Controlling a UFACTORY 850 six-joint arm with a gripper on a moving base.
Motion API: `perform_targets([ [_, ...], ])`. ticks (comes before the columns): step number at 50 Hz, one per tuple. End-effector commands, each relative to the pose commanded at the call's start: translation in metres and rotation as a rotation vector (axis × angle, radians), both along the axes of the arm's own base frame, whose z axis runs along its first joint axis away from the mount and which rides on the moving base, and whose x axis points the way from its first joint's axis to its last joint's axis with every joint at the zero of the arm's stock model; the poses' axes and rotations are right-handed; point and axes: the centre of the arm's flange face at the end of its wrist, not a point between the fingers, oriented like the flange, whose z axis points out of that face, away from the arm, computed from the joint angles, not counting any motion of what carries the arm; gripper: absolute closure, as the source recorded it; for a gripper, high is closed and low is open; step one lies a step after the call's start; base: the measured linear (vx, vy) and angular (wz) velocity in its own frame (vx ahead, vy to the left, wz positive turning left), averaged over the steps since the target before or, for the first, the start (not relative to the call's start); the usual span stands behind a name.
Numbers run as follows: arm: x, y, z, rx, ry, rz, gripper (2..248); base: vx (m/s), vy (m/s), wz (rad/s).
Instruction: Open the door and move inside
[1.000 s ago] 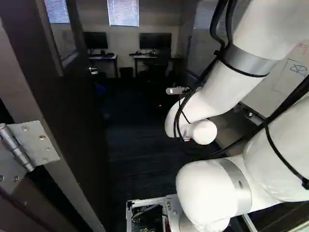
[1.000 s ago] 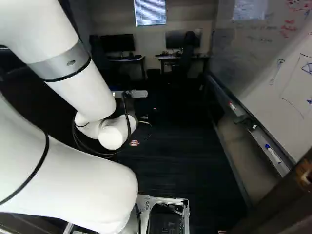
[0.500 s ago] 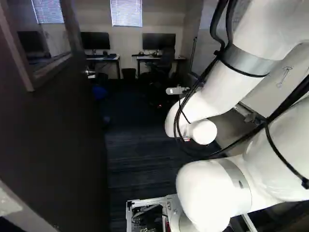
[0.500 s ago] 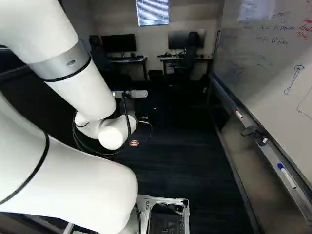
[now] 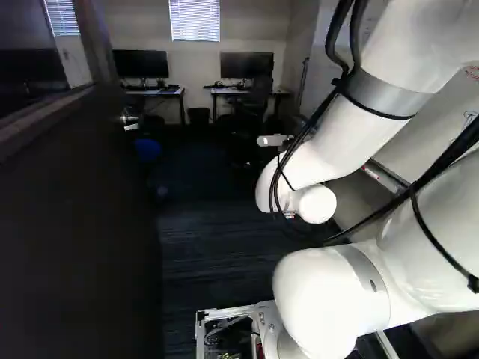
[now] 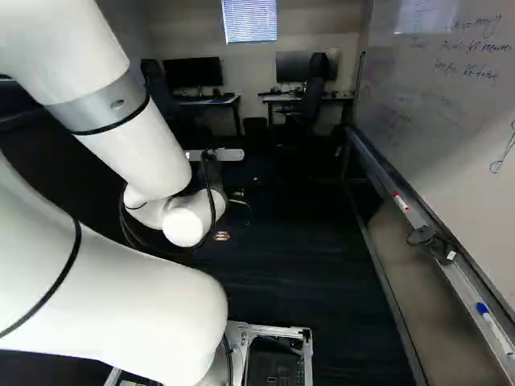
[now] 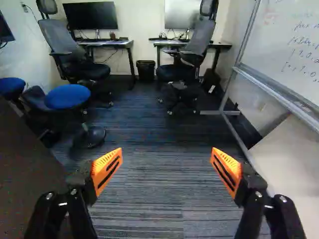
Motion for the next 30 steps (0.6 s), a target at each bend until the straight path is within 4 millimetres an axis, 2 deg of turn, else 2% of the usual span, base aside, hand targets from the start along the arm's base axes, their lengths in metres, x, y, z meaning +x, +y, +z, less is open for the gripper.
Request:
perform_targets([
  [30, 0.0, 0.0, 0.0, 0.0, 0.0, 0.0, 3, 0.19, 0.0, -0.003],
])
